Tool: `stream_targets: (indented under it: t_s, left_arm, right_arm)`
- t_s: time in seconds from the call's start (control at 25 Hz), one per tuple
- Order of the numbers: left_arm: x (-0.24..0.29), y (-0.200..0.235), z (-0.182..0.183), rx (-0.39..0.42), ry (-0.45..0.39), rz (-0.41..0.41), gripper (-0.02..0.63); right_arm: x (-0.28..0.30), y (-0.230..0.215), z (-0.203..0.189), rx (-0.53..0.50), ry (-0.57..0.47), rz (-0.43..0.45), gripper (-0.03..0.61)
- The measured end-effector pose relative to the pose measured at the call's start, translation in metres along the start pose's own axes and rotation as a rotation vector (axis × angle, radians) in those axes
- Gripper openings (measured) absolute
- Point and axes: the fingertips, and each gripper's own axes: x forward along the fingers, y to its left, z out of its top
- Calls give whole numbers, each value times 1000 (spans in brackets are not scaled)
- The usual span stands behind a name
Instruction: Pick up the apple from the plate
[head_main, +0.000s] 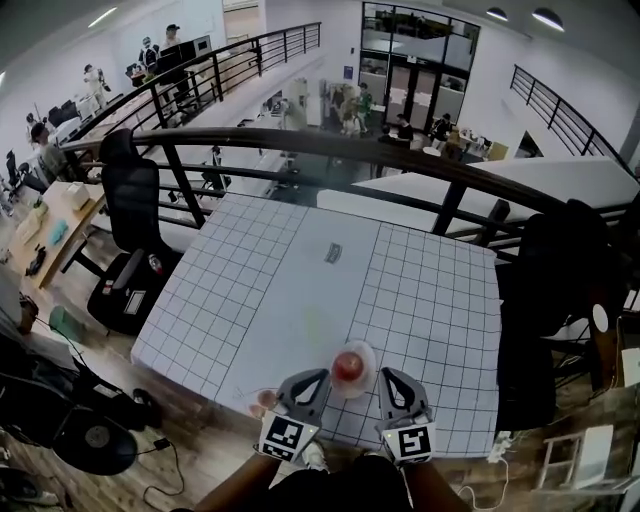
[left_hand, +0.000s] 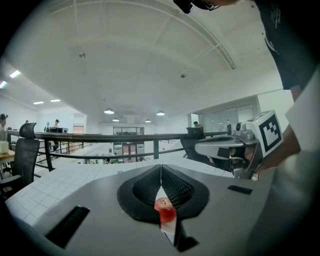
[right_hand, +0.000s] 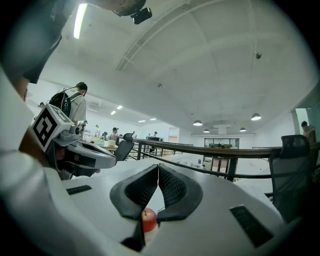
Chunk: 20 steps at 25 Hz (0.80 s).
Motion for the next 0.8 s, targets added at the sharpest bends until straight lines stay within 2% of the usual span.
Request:
stream_targets:
  t_s: [0.12, 0.36, 0.56, 0.8]
  left_arm:
    - [9, -6, -3, -5, 5, -22, 23]
    - [20, -9, -14, -39, 41, -3, 23]
    - [37, -17, 2, -23, -34, -37, 23]
    - [51, -20, -12, 1, -8, -20, 25]
  right_arm:
    - [0, 9, -4, -36, 20, 30, 25]
    - [-1, 7, -11, 27, 37, 46, 23]
    - [10, -16, -10, 35, 39, 69, 23]
    - [16, -27, -13, 51, 25, 76, 23]
